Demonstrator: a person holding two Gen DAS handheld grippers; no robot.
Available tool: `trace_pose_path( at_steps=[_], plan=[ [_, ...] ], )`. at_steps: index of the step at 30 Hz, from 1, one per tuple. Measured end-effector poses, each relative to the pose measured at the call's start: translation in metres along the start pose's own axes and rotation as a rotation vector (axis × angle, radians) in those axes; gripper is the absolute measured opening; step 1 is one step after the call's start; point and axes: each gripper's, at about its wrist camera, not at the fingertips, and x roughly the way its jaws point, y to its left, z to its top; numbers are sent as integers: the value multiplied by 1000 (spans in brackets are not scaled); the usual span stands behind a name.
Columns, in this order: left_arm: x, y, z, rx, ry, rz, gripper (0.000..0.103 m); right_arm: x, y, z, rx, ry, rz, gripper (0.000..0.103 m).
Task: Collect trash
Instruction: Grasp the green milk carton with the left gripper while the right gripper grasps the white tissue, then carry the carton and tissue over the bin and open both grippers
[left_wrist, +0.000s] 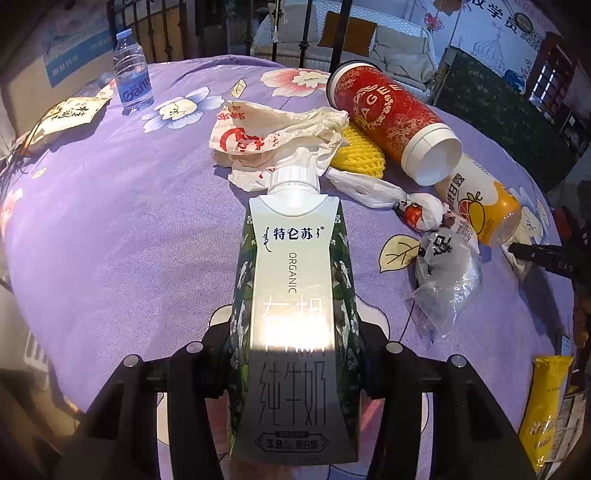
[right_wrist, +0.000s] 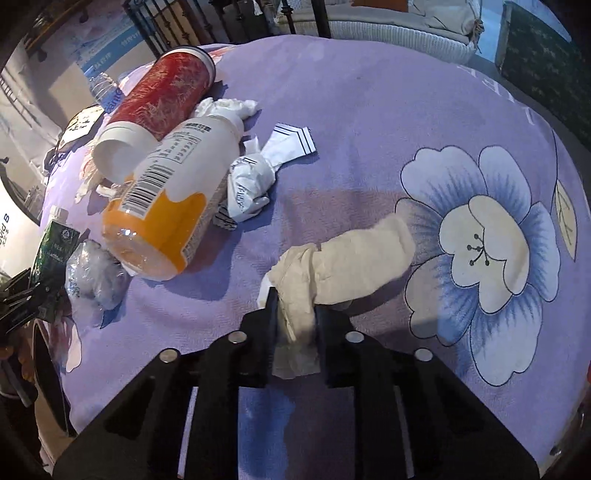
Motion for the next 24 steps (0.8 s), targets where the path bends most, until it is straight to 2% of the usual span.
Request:
trace_pose_path(
  at_steps=[8,12,15,20,24],
  plan=[
    [-35,-8,-20,-4,-68,-50,50,-73,19,-15,-79,-140,-18,14],
    [-56,-14,-33,-2,-101,-78,50,-100,38,-35,-104,-196,24,14],
    [-71,-15,-44,0,-119,-89,50,-112,67,-54,-154,-238,37,14],
    [-95,-7,-69,-19,-144,-93,50,-127,125,-85,-215,-298,130,14],
    [-116,8,-96,-37,-177,-44,50,-135,171,-114,-280,-327,207,14]
  ],
)
